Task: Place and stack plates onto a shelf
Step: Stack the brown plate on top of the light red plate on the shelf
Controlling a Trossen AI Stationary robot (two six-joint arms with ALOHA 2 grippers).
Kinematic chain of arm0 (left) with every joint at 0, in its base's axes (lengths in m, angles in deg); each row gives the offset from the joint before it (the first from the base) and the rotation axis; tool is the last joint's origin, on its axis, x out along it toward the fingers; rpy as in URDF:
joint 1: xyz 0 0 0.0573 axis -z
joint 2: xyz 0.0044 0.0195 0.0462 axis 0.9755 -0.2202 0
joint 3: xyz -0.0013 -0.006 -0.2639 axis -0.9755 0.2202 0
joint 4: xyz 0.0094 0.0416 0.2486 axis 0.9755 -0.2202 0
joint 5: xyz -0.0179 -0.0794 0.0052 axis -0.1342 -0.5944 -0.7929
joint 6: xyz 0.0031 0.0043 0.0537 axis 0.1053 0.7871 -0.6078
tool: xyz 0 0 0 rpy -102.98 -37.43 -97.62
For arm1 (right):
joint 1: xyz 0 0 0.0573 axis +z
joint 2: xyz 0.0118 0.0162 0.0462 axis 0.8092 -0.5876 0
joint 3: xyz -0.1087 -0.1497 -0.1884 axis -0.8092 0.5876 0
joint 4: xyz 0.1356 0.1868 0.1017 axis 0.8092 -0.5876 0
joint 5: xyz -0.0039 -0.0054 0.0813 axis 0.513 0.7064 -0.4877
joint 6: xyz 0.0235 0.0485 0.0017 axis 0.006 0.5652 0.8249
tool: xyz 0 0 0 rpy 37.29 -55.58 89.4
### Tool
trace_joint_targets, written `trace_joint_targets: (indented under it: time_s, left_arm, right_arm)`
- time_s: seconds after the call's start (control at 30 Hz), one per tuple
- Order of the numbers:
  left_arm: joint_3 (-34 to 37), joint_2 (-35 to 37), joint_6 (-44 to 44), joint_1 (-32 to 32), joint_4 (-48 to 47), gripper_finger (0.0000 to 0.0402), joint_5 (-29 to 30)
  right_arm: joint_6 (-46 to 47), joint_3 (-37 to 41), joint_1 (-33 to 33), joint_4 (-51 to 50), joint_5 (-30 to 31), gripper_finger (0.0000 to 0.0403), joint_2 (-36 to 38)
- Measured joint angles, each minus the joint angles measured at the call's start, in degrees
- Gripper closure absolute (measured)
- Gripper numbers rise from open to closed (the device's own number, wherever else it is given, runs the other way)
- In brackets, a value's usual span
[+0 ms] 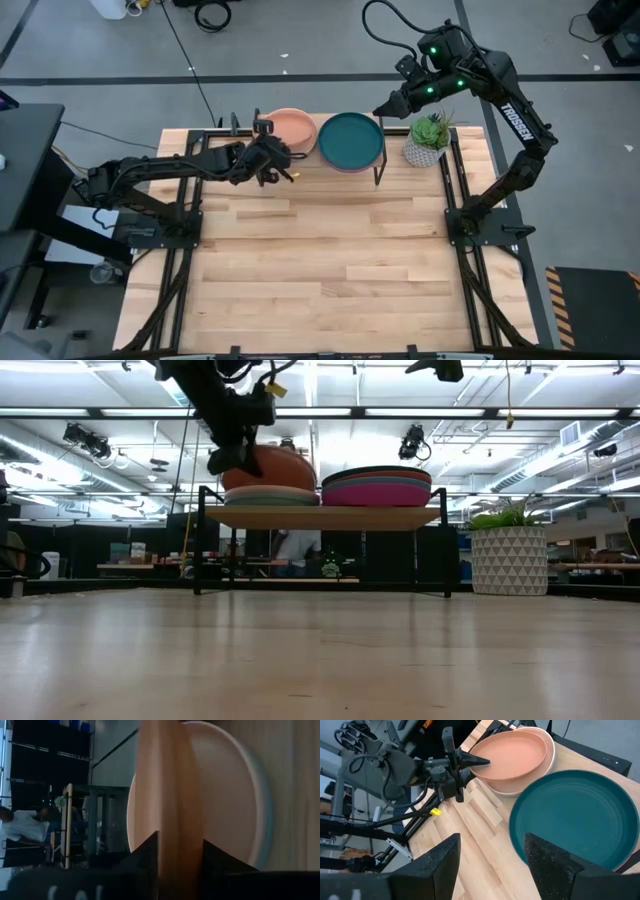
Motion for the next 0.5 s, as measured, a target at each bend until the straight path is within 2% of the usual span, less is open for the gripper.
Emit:
trace_joint_targets:
  time_s: [0.23, 0.33, 0.5]
  left_arm:
    - [0.00, 1.16, 0.53, 0.24, 1.99, 0.0249, -7.59]
    - [0.00, 1.15, 3.78, 0.03, 1.96, 0.0220, -9.24]
    - [-2.44, 1.15, 12.28, -1.46, -1.18, 0.0189, -16.86]
  right_arm:
    - [0.05, 0.00, 0.01, -0.02, 0.04, 0.0178, 0.00]
    - [0.22, 0.00, 0.02, 0.00, 0.01, 0.0178, 0.00]
    - [0.22, 0.00, 0.00, -0.02, 0.07, 0.0178, 0.00]
